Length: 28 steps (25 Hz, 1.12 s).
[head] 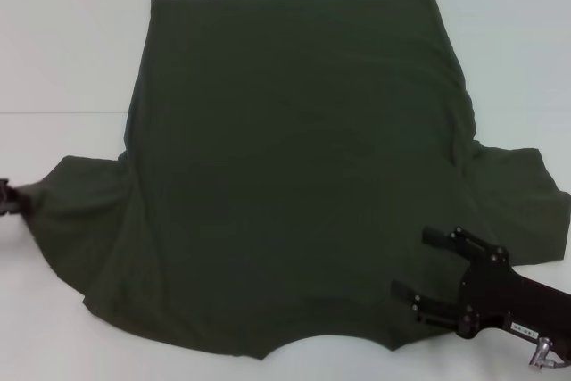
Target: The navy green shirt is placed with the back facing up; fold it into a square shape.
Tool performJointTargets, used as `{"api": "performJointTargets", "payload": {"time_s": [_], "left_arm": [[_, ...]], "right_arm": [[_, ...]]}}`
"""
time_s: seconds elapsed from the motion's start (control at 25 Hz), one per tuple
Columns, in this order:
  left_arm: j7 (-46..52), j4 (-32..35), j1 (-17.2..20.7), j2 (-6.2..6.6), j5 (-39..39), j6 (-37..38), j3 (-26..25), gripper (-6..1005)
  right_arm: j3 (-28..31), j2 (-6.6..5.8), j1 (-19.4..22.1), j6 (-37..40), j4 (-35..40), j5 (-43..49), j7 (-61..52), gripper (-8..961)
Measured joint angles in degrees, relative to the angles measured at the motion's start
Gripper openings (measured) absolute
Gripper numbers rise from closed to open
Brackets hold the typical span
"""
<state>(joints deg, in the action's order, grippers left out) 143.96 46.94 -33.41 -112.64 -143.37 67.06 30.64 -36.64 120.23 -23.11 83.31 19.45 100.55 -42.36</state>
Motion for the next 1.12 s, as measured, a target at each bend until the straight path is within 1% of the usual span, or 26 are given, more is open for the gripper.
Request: {"api": "performJointTargets", "payload": {"time_s": [0.24, 0.36, 0.48, 0.64, 0.72, 0.76, 0.88, 1.0, 1.04, 1.12], "left_arm": [[-0.17, 1.57, -2.29, -0.14, 2.74, 3.54, 0.26, 41], [-0.16, 1.95, -4.02, -0.55, 2.98, 5.14, 0.19, 41], [-0.15, 2.9, -5.6, -1.2, 3.93, 6.73, 0.31, 41], [0.01, 4.46, -7.63, -2.4, 4.29, 8.16, 1.06, 41], [0.1, 4.63, -7.91, -2.6, 4.29, 8.26, 1.47, 41], [0.31, 4.78, -8.39, -3.27, 4.25, 8.24, 2.92, 41], [0.5, 4.79, -8.52, -4.44, 3.93, 7.57, 5.48, 40], [0.53, 4.58, -8.24, -5.82, 3.9, 6.3, 6.99, 39], [0.44, 4.4, -8.12, -6.65, 3.89, 5.51, 7.51, 39], [0.16, 3.89, -8.0, -7.93, 3.89, 4.15, 8.19, 39]], "right_arm": [[-0.11, 0.0, 0.0, 0.0, -0.19, 0.0, 0.13, 929], [-0.22, 0.0, 0.0, 0.0, -0.2, 0.0, 0.11, 929], [-0.37, 0.0, 0.09, 0.0, -0.21, 0.0, 0.1, 929], [-0.42, 0.0, 0.16, 0.0, -0.28, 0.0, 0.12, 929], [-0.44, 0.0, 0.21, 0.0, -0.29, 0.0, 0.13, 929], [-0.44, 0.0, 0.23, 0.01, -0.29, 0.0, 0.14, 929], [-0.45, 0.0, 0.26, 0.05, -0.29, 0.0, 0.19, 929], [-0.43, 0.0, 0.25, 0.09, -0.29, 0.0, 0.2, 929], [-0.41, 0.0, 0.21, 0.1, -0.29, 0.0, 0.21, 929], [-0.4, 0.0, 0.13, 0.11, -0.29, 0.0, 0.2, 929]]}}
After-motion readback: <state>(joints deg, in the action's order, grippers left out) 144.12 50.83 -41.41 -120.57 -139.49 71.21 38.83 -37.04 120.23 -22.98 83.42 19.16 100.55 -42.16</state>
